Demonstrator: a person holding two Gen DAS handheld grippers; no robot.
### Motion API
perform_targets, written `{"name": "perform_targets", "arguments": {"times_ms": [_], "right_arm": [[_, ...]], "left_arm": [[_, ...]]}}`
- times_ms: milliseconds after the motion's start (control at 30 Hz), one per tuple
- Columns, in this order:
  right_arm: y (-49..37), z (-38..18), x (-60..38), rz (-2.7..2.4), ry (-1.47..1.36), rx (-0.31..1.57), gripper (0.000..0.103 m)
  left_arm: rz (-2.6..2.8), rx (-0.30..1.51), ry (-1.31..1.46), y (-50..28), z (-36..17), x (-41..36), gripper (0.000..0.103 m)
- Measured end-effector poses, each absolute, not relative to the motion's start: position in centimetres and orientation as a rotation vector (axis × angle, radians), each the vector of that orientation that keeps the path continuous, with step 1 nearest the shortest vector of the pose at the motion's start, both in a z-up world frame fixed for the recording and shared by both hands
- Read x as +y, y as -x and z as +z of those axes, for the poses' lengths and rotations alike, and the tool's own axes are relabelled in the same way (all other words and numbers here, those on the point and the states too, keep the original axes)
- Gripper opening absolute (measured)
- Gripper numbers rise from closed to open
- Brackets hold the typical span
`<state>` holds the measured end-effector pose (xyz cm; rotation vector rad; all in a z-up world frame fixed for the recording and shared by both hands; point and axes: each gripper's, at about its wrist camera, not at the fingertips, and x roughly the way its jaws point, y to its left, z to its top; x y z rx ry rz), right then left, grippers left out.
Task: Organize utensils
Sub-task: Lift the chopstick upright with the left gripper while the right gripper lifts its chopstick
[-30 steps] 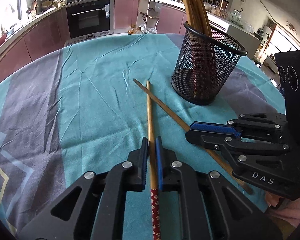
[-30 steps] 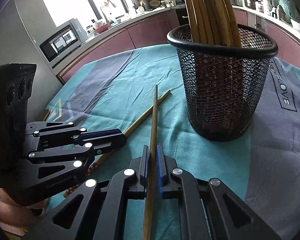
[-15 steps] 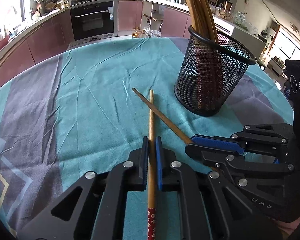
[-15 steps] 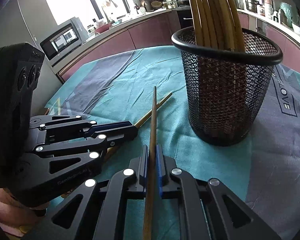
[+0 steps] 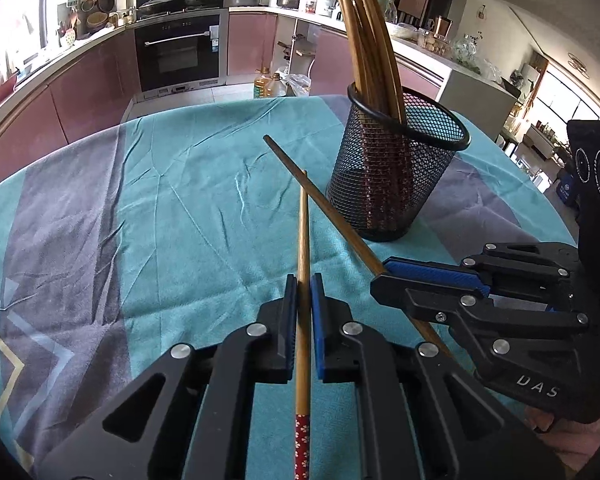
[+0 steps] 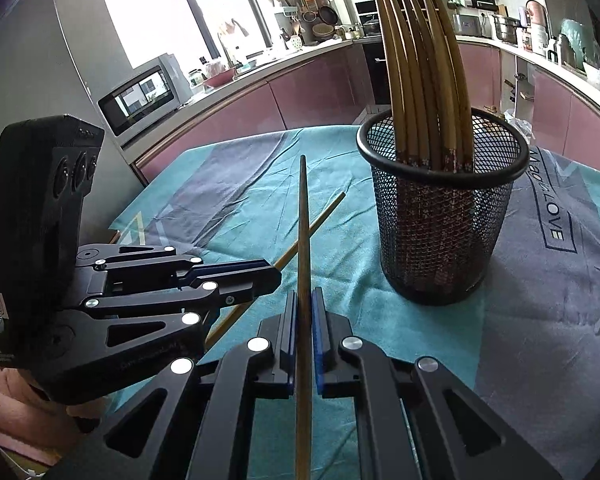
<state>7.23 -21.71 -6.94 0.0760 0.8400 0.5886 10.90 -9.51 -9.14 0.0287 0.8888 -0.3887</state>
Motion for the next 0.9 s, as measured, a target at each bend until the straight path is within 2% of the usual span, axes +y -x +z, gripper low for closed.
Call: {"name": "perform_targets", "arguments": {"times_ms": [900], "right_arm": [[-5.6,-3.0,-25.2,0.593,-0.134,0.72,0.006]], "left_arm": [[-0.47,0.795,0.073,-8.6,-4.7,-6.5,0.008]]}}
